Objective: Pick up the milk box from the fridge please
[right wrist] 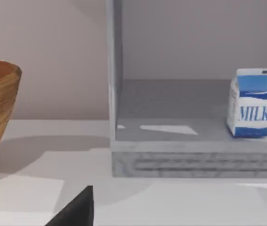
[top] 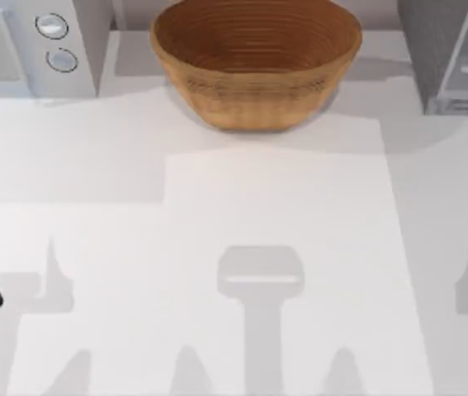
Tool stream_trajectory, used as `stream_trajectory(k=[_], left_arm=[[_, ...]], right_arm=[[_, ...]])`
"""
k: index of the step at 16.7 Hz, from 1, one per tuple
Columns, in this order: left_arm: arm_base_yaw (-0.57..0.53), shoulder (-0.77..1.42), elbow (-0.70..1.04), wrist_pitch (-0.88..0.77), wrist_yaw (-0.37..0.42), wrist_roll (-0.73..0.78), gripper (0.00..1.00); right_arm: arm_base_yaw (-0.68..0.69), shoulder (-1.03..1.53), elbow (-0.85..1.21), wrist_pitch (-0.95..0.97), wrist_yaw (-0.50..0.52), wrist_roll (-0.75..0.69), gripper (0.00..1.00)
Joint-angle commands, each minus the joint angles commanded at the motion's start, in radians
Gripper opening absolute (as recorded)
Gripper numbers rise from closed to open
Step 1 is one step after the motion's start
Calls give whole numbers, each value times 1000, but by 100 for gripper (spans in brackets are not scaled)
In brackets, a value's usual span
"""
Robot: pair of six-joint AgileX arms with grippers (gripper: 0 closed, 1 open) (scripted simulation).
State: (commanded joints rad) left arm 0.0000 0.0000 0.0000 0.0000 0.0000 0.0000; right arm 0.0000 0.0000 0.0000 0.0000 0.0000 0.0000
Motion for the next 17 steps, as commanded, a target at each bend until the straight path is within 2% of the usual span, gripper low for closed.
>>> stream_trajectory(k=[4,7,11,17], left_arm=[[0,0,0,0,0,0,100],[0,0,0,0,0,0,100],[0,0,0,0,0,0,100],[0,0,0,0,0,0,100]], right_arm=[[-11,30,4,31,-12,1,100],[-53,155,22,157,-57,3,100],[-146,460,54,441,-145,7,100],[-311,1061,97,938,-301,15,100]])
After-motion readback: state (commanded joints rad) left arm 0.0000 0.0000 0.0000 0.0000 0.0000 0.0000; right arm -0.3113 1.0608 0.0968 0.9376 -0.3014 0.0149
